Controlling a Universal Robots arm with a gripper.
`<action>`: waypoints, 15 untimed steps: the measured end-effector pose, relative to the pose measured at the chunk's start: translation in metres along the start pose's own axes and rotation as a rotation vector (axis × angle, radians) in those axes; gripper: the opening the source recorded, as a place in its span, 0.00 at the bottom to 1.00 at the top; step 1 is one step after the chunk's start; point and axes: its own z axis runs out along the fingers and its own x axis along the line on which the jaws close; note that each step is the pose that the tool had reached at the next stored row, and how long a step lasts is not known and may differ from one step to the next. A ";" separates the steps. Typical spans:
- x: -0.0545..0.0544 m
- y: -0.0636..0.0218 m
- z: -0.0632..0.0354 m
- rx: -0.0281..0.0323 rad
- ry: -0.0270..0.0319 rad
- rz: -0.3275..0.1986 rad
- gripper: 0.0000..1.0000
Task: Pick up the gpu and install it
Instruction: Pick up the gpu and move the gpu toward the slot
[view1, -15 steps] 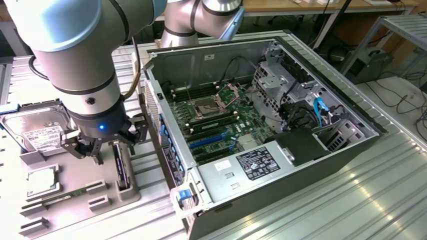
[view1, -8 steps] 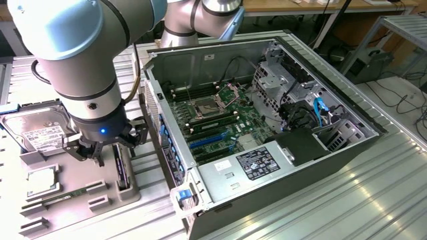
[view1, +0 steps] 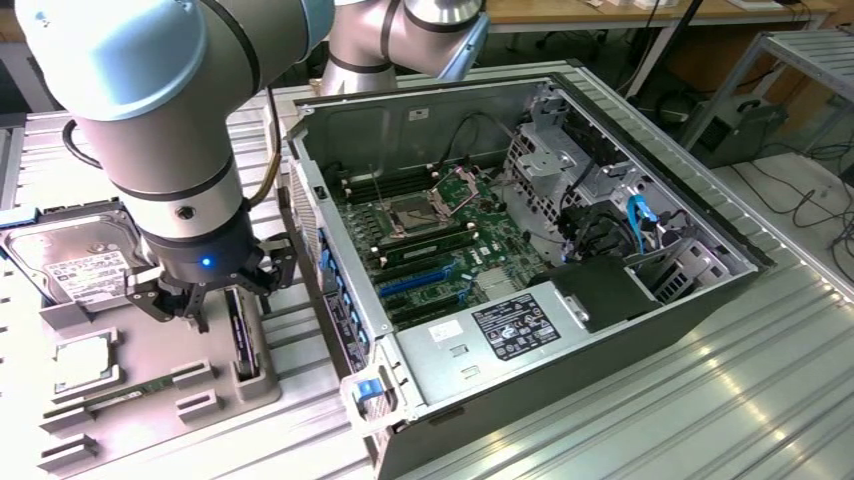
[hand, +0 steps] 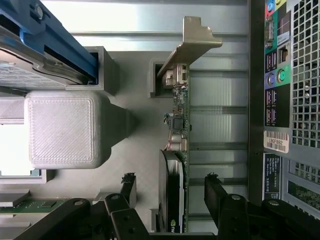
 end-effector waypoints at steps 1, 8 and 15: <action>0.000 0.0000 0.0000 0.0000 0.0000 0.000 0.66; 0.000 0.0038 0.0002 0.0000 0.0000 0.000 0.66; -0.001 -0.0018 0.0027 -0.0001 -0.0001 0.000 0.39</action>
